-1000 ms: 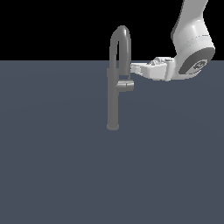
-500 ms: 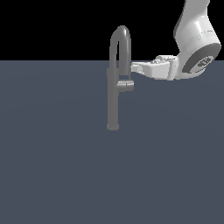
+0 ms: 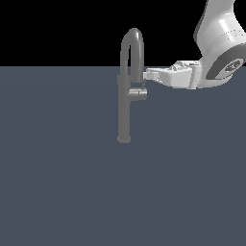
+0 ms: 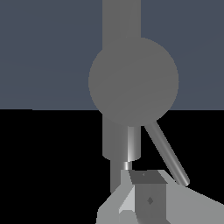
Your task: Turn on the faucet by rotating a designated handle.
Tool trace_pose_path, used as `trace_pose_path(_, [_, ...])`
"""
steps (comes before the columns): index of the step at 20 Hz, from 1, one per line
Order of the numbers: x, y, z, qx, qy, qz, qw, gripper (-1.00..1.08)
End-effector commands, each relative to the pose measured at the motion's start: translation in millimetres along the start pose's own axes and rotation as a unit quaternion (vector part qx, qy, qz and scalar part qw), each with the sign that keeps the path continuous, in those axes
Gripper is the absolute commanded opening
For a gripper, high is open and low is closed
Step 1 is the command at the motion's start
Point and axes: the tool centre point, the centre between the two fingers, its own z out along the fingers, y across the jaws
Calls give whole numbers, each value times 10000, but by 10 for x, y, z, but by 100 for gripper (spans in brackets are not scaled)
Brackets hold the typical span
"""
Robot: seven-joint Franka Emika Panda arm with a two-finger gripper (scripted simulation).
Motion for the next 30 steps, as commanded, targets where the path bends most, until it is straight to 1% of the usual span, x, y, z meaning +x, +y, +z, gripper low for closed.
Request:
trace_pose_path(1, [-1,85,-2,-34,-25,33,10000,-100])
trace_pose_path(2, [-19,22,0,-10,-1,-10,10000,-100])
trace_pose_path(12, [158,354,-2,-34,-24,29,10000,-100])
trace_pose_path(13, [158,354,-2,-34,-24,29,10000,-100])
trace_pose_path(14, [79,285,2,-27,2,-48,10000,-100])
trace_pose_path(21, [427,515,-1,-36,-23,26,10000,-100])
trace_pose_path(22, [427,515,-1,-36,-23,26,10000,-100])
trace_pose_path(23, [242,424,2,-46,15,-127,9999,-100])
trace_pose_path(30, [753,526,0,-37,-23,25,10000,-100])
